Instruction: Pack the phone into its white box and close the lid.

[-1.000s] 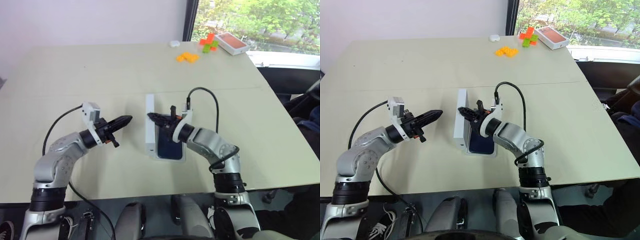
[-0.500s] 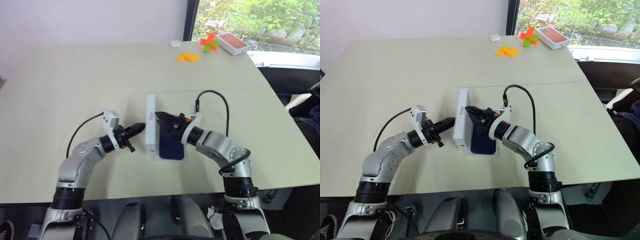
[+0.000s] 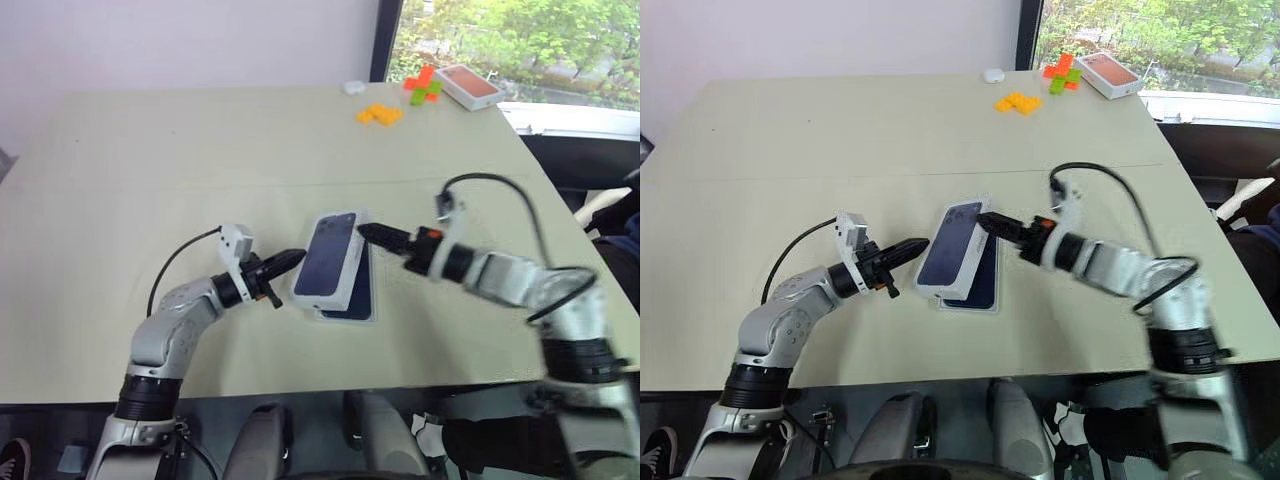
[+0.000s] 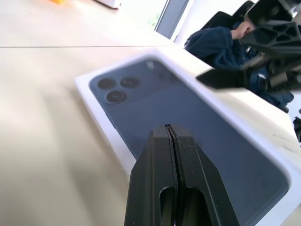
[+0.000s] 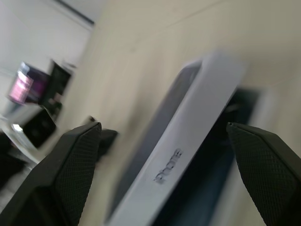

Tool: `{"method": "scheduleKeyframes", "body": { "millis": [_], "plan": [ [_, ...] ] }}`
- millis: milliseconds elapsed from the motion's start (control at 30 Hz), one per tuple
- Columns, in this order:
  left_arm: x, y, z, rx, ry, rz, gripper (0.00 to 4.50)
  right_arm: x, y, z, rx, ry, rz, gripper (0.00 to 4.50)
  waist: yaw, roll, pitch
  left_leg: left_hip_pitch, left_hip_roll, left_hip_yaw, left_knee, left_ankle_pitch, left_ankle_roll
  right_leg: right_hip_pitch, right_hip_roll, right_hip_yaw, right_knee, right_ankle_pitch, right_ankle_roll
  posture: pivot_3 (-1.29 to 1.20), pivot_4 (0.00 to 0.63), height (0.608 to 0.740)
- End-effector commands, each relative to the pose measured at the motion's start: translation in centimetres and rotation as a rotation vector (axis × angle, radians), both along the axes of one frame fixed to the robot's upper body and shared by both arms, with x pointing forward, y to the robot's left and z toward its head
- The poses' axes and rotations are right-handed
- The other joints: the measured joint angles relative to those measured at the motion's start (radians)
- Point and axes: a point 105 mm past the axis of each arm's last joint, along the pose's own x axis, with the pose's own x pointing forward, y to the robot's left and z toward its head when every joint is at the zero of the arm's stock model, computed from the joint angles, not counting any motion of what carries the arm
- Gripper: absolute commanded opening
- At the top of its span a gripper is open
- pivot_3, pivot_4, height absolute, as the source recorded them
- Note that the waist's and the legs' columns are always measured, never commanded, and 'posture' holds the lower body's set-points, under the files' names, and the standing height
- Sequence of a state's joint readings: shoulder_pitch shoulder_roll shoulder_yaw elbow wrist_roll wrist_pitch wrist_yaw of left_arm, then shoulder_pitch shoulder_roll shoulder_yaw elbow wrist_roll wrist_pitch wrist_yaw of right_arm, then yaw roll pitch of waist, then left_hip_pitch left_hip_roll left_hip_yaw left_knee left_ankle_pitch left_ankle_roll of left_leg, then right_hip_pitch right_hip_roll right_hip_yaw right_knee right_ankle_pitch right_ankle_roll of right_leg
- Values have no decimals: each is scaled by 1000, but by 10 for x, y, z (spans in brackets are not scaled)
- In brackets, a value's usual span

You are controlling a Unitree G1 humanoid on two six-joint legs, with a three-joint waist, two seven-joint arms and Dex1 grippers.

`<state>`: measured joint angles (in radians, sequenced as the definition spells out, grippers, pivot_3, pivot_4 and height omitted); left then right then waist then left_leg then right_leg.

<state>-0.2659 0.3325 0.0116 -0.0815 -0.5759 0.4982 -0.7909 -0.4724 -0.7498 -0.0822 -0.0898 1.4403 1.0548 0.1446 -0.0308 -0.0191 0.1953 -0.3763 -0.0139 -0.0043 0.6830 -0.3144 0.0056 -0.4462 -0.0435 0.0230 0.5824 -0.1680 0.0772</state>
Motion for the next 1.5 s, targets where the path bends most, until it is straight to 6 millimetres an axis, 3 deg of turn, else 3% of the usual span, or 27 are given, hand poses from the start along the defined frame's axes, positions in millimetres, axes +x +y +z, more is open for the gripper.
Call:
{"method": "scheduleKeyframes", "body": {
  "millis": [33, 133, 267, 300, 400, 600, 733, 1067, 1500],
  "plan": [
    [-5, -6, 6, -12, -21, -26, 0, 0, -12, 5, -136, -95, 77, 4466, 0, 0, 0, 0, 0, 0, 0, 0, 1, 0, 0, 0, 0, 0, 0, 0, 150, 740],
    [-5, -5, 7, -14, -20, -28, 0, 3, -16, 0, -314, -201, 114, 4466, 1, 0, 0, 0, 0, 0, 0, -1, 1, 0, 0, 0, 0, 0, 1, 0, 150, 740],
    [3, 10, 13, 5, -38, 15, 0, 9, -4, 10, -300, -299, 121, 4466, 5, 0, 0, 1, 0, 1, 0, -1, 1, 0, 1, 1, 0, 0, 1, 0, 150, 740],
    [5, 15, 15, 11, -49, 32, 0, 9, -1, 10, -310, -319, 126, 4234, 9, 0, 0, 1, 0, 0, 0, -1, 1, 0, 1, 1, 0, 0, 1, 0, 150, 740],
    [14, 29, 22, 20, -65, 80, 0, 12, 1, 5, -379, -385, 111, 3184, 17, 0, 0, 1, 1, 0, 0, -1, 1, 0, 1, 0, 0, 0, 1, 0, 150, 740],
    [32, 43, 10, 70, -36, 180, 0, 14, 10, -11, -540, -494, 168, 86, 20, 0, 0, 0, -3, 0, 0, -1, 1, 0, -4, 0, -1, 0, 1, 0, 150, 740],
    [39, 42, -1, 153, -8, 168, 0, 9, 17, -19, -618, -533, 245, 36, 21, 0, 0, 0, -6, 0, 0, -1, 1, 1, -6, 0, -1, 0, 1, 0, 150, 740],
    [24, -7, -18, 177, 76, -63, 0, 3, 15, -30, -686, -544, 311, 36, 20, 0, 0, 1, -6, -1, 0, -1, 1, 1, -7, 0, 0, 1, 1, 0, 150, 740],
    [11, -38, -3, 149, 93, -215, 0, -3, 7, -38, -745, -534, 342, 36, 22, 0, 0, 1, -6, -1, 1, 0, 0, 2, -6, 0, 1, 1, 1, 0, 150, 740]
  ]
}}
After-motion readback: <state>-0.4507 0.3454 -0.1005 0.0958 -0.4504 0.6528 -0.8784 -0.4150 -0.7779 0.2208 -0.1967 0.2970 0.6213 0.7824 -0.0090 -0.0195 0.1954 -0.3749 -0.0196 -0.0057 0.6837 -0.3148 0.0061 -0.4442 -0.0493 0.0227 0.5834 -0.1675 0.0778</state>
